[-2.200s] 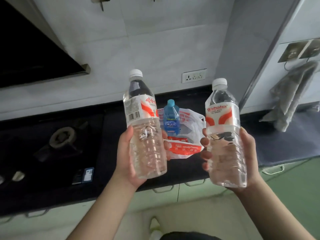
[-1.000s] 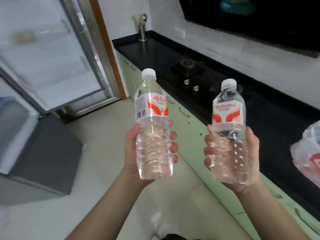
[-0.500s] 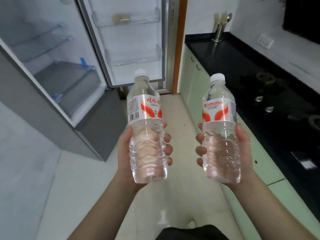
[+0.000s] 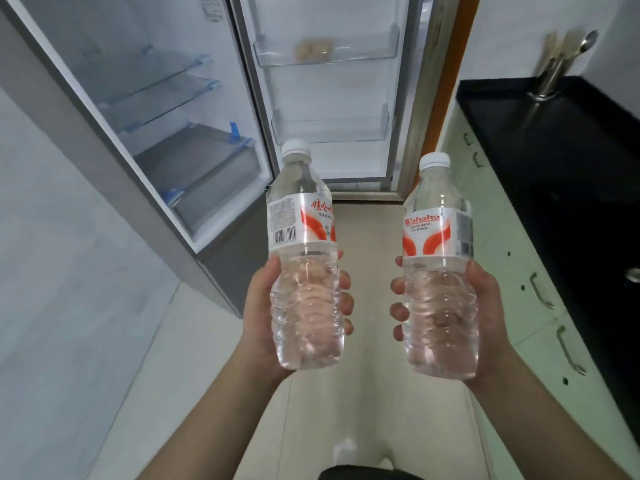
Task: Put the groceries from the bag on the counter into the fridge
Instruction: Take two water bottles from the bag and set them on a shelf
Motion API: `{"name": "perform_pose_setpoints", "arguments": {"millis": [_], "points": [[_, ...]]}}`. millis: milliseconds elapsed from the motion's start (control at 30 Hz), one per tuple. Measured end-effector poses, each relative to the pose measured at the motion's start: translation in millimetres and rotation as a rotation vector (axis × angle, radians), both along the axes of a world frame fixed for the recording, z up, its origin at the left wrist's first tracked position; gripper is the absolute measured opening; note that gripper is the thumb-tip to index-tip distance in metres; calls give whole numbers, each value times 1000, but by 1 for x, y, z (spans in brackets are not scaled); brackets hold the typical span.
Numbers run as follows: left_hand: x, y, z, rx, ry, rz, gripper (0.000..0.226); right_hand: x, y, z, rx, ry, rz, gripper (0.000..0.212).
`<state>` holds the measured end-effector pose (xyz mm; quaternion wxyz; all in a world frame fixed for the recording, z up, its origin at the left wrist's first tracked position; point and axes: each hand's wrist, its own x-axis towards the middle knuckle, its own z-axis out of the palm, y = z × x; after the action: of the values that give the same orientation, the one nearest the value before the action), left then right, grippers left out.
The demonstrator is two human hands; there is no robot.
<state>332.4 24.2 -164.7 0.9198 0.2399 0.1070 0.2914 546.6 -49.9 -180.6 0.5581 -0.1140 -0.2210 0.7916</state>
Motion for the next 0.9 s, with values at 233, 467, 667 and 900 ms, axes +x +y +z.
{"name": "perform_pose_setpoints", "arguments": {"millis": [233,467,667,900], "points": [[2,27,2,19,1,72,69,19,65,5,-25,14,94,58],[-19,78,-1,21,-52,133,62,-6,140,7,-11,47,302,56],[-47,147,-7,32,-105,110,61,-34,219,0,-27,40,318,59],[-80,233,12,126,-122,54,58,-66,297,11,-56,-56,209,61]]}}
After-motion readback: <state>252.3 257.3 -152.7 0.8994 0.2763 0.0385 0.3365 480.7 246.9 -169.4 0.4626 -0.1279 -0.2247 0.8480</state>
